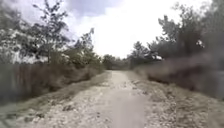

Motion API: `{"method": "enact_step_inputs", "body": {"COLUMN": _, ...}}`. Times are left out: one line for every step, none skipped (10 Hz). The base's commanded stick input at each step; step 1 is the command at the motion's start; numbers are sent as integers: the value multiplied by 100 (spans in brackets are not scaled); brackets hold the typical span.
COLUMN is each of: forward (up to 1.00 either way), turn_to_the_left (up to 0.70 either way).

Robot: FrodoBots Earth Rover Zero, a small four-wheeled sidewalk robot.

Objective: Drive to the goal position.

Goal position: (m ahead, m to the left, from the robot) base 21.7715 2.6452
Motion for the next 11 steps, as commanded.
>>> {"method": "enact_step_inputs", "body": {"forward": 70, "turn_to_the_left": 0}}
{"method": "enact_step_inputs", "body": {"forward": 70, "turn_to_the_left": 0}}
{"method": "enact_step_inputs", "body": {"forward": 70, "turn_to_the_left": 0}}
{"method": "enact_step_inputs", "body": {"forward": 70, "turn_to_the_left": 0}}
{"method": "enact_step_inputs", "body": {"forward": 70, "turn_to_the_left": 0}}
{"method": "enact_step_inputs", "body": {"forward": 70, "turn_to_the_left": 0}}
{"method": "enact_step_inputs", "body": {"forward": 70, "turn_to_the_left": 0}}
{"method": "enact_step_inputs", "body": {"forward": 70, "turn_to_the_left": -22}}
{"method": "enact_step_inputs", "body": {"forward": 70, "turn_to_the_left": -29}}
{"method": "enact_step_inputs", "body": {"forward": 70, "turn_to_the_left": -35}}
{"method": "enact_step_inputs", "body": {"forward": 70, "turn_to_the_left": -17}}
